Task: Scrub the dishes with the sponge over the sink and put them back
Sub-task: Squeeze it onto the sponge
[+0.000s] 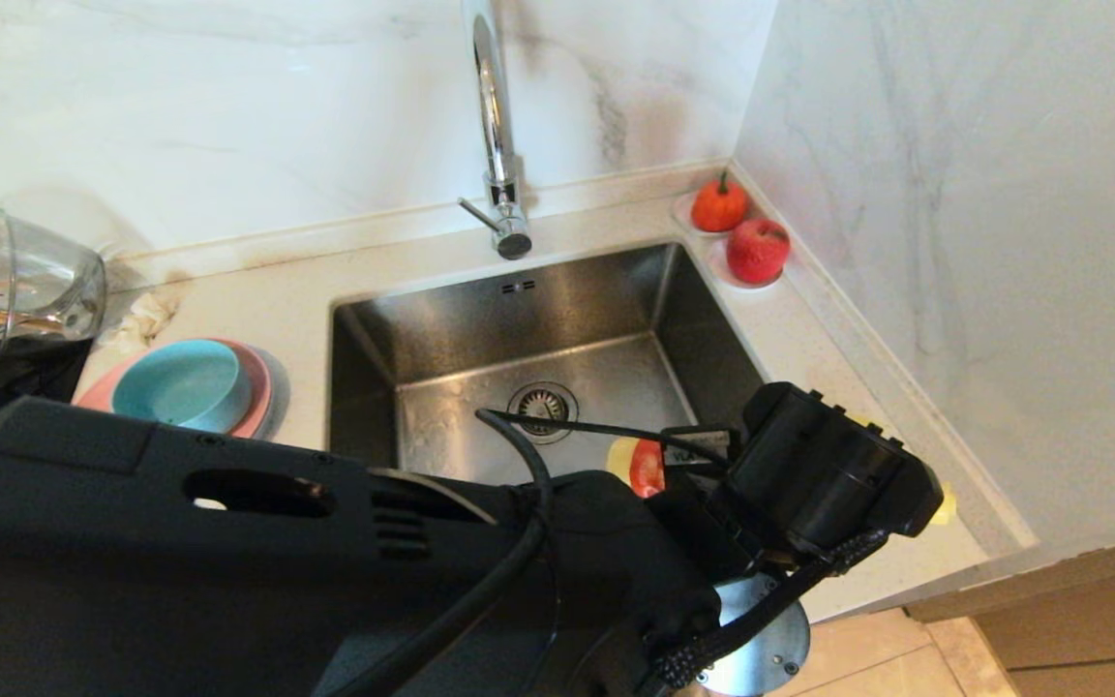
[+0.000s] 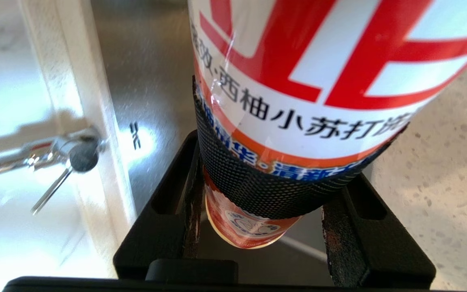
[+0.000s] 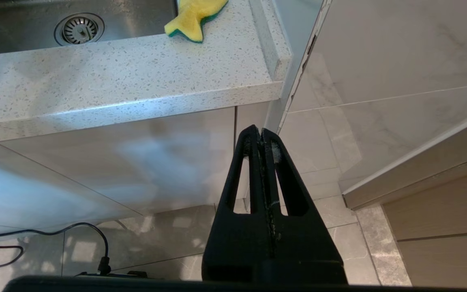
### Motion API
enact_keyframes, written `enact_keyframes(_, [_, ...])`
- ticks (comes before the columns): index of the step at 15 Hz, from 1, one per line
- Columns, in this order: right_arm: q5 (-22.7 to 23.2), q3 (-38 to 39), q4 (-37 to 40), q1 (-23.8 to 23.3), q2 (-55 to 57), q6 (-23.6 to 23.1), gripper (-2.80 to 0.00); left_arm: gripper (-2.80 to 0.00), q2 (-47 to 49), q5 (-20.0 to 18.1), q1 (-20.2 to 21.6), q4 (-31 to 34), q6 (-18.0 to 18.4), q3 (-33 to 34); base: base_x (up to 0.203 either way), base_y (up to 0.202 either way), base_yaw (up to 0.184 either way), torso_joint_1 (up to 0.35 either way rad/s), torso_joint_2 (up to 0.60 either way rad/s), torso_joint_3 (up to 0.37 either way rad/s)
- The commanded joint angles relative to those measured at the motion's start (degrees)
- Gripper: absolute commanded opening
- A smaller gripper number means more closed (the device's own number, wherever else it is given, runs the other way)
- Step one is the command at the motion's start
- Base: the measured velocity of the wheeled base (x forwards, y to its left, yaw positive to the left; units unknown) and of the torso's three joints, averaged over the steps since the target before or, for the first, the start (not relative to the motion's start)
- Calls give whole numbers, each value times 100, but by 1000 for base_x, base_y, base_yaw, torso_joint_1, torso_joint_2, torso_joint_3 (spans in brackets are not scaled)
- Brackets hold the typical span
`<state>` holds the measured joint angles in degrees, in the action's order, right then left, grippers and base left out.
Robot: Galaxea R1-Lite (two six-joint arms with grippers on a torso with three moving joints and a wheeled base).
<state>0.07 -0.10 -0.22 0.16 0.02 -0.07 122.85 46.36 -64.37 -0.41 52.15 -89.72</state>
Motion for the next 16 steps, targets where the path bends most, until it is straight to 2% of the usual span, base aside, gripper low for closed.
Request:
enact_keyframes(1, [1,1,-4,2,-2,-1,-280,-280,140,300,-56,-48,1,26,0,0,0,0,0,0])
enact_keyframes(4, [1,1,-4,2,-2,-1,-280,-280,354,655,-129,-583,50,104,0,0,0,0,0,0])
enact_keyframes(7, [1,1,-4,2,-2,-1,-280,-280,582,919,-238,-627,50,57,0,0,0,0,0,0])
enact_keyframes(9, [1,1,-4,2,-2,-1,-280,-280,735,966,-316,-661,9,-18,0,0,0,0,0,0])
enact_keyframes(12, [1,1,-4,2,-2,-1,-280,-280,781,983,-381,-961,31,218,0,0,0,0,0,0])
enact_keyframes(15, [1,1,-4,2,-2,-1,-280,-280,889,1391,-463,-1152,17,350,0,0,0,0,0,0])
enact_keyframes(16, [1,1,-4,2,-2,-1,-280,-280,916,1421,-463,-1163,15,376,0,0,0,0,0,0])
